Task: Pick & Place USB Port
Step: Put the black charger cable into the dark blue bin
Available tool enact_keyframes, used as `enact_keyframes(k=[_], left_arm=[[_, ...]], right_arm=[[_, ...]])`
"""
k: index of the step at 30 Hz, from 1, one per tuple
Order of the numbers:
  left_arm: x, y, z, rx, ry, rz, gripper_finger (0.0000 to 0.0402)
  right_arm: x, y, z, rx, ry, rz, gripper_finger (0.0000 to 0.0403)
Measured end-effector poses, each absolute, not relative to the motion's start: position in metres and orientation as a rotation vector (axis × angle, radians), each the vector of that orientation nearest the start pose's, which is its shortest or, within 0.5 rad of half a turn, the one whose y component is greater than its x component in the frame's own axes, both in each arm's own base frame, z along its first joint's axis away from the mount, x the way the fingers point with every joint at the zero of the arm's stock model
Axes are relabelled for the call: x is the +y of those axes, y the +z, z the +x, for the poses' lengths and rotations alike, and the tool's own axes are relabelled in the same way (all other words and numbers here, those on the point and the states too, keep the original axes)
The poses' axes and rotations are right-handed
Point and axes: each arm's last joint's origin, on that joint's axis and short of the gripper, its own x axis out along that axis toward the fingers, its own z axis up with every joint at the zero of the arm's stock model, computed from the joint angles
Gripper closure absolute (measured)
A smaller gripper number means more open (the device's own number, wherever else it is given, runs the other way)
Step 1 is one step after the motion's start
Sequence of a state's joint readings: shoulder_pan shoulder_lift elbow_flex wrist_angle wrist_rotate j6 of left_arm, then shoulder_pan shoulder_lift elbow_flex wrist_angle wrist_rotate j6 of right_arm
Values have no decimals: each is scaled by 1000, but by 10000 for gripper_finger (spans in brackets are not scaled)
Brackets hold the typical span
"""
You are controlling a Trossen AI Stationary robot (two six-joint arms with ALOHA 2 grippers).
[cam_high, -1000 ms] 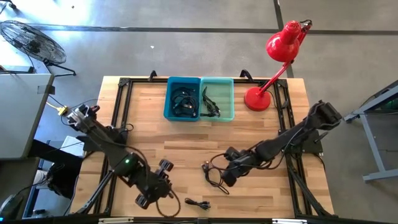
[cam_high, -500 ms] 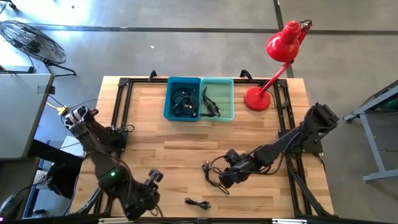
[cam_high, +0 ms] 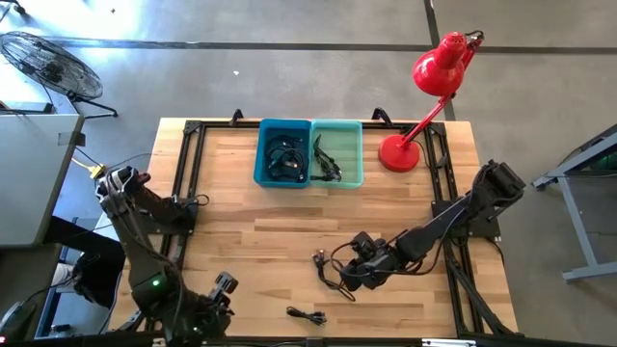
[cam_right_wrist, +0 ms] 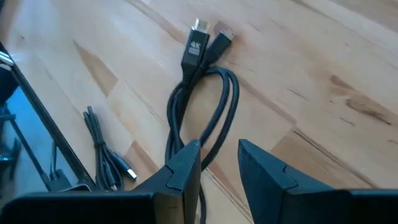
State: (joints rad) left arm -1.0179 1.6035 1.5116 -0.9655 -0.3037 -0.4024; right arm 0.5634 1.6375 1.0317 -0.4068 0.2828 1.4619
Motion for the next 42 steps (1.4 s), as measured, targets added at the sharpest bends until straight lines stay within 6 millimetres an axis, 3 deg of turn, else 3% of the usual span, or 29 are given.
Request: enact_keyframes(k=[7,29,42], left_arm=[[-279,322,167,917,-449,313,282],[-278,322,168,884,-427,361,282],[-278,322,168,882,-425,362,283]], right_arm=[[168,195,276,877,-449,911,304],[167,191,269,1082,-421,955,302],[167,191,270,1115,-424,1004,191]])
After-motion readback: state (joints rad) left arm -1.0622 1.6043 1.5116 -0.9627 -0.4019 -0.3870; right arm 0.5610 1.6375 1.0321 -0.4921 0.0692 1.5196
